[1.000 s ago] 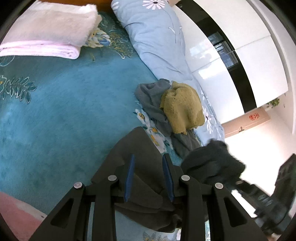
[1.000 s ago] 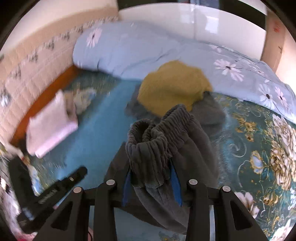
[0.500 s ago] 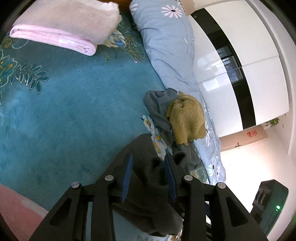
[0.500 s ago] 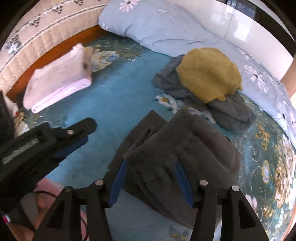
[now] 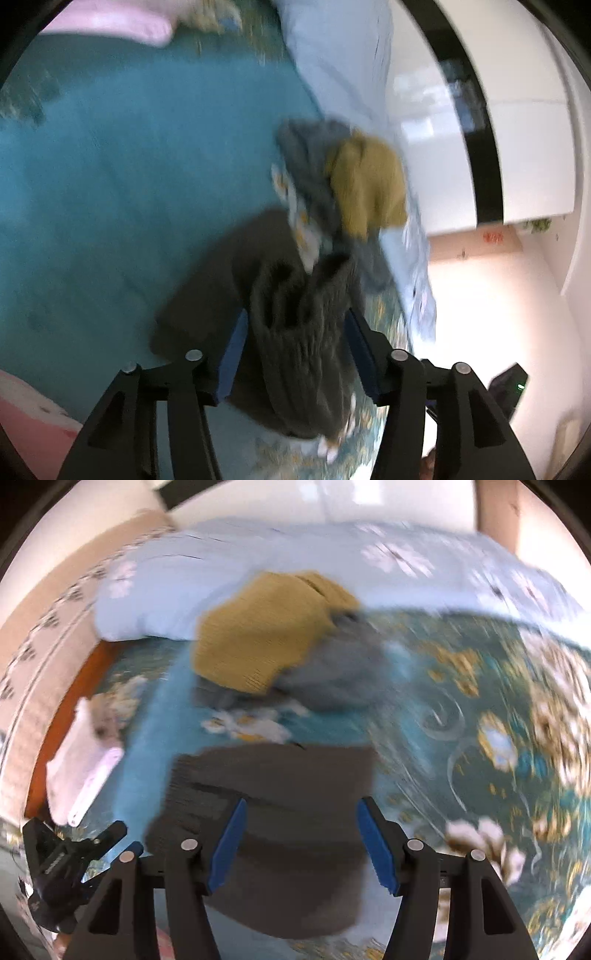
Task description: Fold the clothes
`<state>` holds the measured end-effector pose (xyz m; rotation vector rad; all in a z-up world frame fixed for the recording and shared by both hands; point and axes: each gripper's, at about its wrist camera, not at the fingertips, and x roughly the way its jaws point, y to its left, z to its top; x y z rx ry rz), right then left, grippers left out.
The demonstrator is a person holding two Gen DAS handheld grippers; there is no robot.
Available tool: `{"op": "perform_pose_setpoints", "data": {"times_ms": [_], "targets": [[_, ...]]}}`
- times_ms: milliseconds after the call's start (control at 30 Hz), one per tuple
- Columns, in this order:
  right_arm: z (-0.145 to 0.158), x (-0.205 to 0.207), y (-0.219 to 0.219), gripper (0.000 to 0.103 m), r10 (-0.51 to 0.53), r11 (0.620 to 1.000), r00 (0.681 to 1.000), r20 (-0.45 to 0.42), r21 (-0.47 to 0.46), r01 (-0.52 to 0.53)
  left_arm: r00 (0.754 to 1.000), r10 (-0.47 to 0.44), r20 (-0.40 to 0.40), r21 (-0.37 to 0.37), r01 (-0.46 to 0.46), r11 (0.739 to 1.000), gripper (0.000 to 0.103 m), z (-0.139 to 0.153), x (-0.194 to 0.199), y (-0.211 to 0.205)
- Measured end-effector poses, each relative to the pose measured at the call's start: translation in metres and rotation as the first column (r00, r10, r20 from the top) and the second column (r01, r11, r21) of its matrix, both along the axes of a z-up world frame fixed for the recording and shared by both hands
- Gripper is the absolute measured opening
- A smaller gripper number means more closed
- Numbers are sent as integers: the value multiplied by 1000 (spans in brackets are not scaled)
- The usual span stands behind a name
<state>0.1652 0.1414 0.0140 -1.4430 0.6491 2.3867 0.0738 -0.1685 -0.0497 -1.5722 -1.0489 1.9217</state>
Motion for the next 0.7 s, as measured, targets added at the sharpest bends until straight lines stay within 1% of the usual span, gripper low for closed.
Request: {"op": "perform_pose_setpoints", "data": {"times_ms": [33, 100, 200, 233, 333, 367, 400, 433, 467, 567, 600, 633, 700], "targets": [[-8, 3, 5, 66, -16, 1000, 1000, 18, -23, 17, 999, -31, 10, -11, 31, 999, 58, -2, 0, 7], [-20, 6, 11, 66, -33, 998, 999, 36, -55, 35, 996, -85, -5, -49, 85, 995, 61, 1, 1, 23], [-32, 7, 14, 66, -39, 995, 998, 48, -89, 43, 990, -136, -34, -157, 129, 979, 61, 5, 1, 42], [-34, 5, 14, 66, -35, 994, 998, 48, -98, 40, 989, -141, -40, -177, 132, 975, 61, 5, 0, 46], [-38, 0, 14, 66, -24, 994, 998, 55, -107, 30, 991, -126, -48, -194, 114, 974, 60, 2, 0, 51], [-39, -1, 13, 66, -22, 993, 998, 58, -111, 28, 993, -112, -41, -194, 102, 976, 52, 0, 0, 50], [-39, -2, 13, 66, -22, 993, 998, 59, -116, 28, 994, -101, -34, -192, 93, 977, 50, -3, 0, 48], [-40, -2, 13, 66, -21, 992, 998, 59, -122, 28, 996, -89, -30, -188, 82, 979, 45, -5, 0, 45], [-40, -2, 13, 66, -19, 992, 998, 59, -127, 27, 996, -84, -40, -177, 76, 981, 42, -4, 0, 43], [-44, -2, 12, 66, -14, 990, 998, 64, -139, 23, 991, -86, -106, -125, 73, 989, 37, 5, 1, 40], [-45, -1, 13, 66, -16, 989, 998, 67, -145, 25, 986, -91, -140, -95, 78, 992, 36, 11, 3, 40], [-45, 0, 14, 66, -20, 988, 998, 68, -150, 30, 979, -94, -179, -57, 86, 995, 34, 17, 4, 39], [-45, 3, 17, 66, -31, 987, 997, 67, -157, 42, 965, -92, -246, 11, 97, 995, 32, 29, 7, 36]]}}
